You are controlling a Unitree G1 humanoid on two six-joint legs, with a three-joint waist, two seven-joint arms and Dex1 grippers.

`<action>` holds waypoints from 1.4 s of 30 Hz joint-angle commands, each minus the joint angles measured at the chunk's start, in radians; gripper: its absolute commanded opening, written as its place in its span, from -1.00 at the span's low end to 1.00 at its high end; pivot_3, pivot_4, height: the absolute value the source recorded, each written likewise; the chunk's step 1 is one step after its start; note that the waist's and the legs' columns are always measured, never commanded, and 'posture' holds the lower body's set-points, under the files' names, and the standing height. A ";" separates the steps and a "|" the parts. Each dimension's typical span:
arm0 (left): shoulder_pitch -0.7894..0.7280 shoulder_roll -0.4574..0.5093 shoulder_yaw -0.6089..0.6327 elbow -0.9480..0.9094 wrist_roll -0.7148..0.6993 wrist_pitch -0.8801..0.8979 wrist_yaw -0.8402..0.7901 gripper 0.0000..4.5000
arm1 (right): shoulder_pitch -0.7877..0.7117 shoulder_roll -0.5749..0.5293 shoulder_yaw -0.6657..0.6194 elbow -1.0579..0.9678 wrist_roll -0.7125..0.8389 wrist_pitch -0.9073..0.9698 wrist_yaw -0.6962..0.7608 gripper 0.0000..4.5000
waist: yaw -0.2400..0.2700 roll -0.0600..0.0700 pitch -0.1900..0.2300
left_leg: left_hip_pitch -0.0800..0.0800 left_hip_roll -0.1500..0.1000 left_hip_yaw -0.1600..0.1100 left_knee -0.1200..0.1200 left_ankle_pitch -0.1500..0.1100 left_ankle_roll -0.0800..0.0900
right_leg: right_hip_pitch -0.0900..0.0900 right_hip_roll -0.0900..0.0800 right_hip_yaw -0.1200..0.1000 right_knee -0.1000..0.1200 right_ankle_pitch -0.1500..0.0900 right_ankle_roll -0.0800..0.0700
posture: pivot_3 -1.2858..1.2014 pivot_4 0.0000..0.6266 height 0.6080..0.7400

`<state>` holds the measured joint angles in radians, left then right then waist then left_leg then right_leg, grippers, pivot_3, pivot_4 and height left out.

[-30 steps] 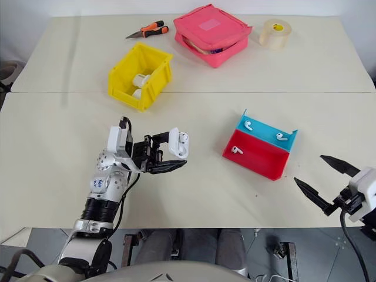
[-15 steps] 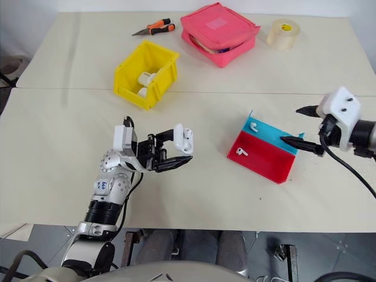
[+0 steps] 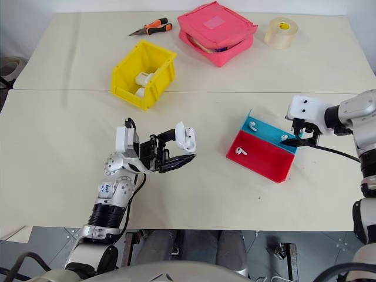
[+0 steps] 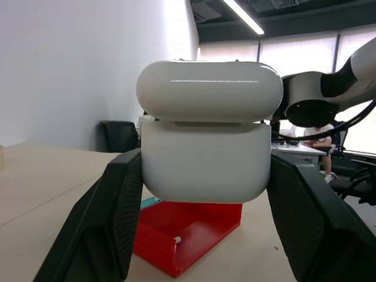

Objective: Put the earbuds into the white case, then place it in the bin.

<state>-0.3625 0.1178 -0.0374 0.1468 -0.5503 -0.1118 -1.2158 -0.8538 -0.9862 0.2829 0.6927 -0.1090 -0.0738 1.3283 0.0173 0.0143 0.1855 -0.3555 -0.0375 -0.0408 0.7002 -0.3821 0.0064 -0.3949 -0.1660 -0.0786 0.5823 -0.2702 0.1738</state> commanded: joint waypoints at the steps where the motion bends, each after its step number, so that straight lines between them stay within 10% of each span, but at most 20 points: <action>1: 0.007 -0.004 -0.003 -0.042 -0.004 -0.021 0.009 0.23 | -0.031 0.001 0.023 0.065 -0.056 -0.051 0.034 0.97 | 0.000 0.000 0.000 | 0.000 0.000 0.000 0.000 0.000 0.000 | 0.000 0.000 0.000 0.000 0.000 0.000 | 0.03 -0.52 1.00; 11: 0.016 -0.001 -0.007 -0.060 -0.006 -0.020 0.019 0.23 | -0.099 0.028 0.054 0.136 -0.141 -0.034 0.085 -0.17 | 0.000 0.000 0.000 | 0.000 0.000 0.000 0.001 0.000 0.000 | 0.000 0.000 0.000 0.000 0.000 0.000 | 0.03 -0.52 1.00; 28: 0.008 -0.002 -0.007 -0.062 -0.005 -0.024 0.030 0.23 | -0.128 0.068 0.080 0.169 -0.205 -0.032 0.113 -0.17 | -0.003 -0.001 0.000 | 0.000 0.000 0.000 0.001 0.000 0.000 | 0.001 0.000 0.000 0.001 0.000 0.000 | 0.03 -0.52 1.00; 33: 0.009 0.000 -0.006 -0.066 -0.006 -0.023 0.033 0.23 | -0.118 0.073 0.077 0.165 -0.206 -0.029 0.120 -0.70 | -0.010 -0.001 -0.001 | 0.001 0.000 0.000 0.001 0.000 0.000 | 0.001 0.000 0.000 0.001 0.000 0.000 | 0.03 -0.52 1.00; 42: 0.002 0.006 -0.005 -0.060 -0.008 -0.019 0.028 0.23 | -0.108 0.073 0.063 0.149 -0.197 -0.025 0.110 -0.70 | -0.017 -0.002 -0.001 | 0.001 0.000 -0.001 0.001 0.000 -0.001 | 0.001 0.000 0.000 0.001 0.000 0.000 | 0.03 -0.52 1.00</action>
<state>-0.3478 0.1225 -0.0398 0.1256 -0.5503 -0.1186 -1.1874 -0.9911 -0.9159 0.3386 0.8324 -0.2934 -0.1059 1.4410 0.0007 0.0125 0.1844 -0.3545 -0.0373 -0.0416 0.7017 -0.3821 0.0057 -0.3937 -0.1659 -0.0787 0.5836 -0.2702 0.1738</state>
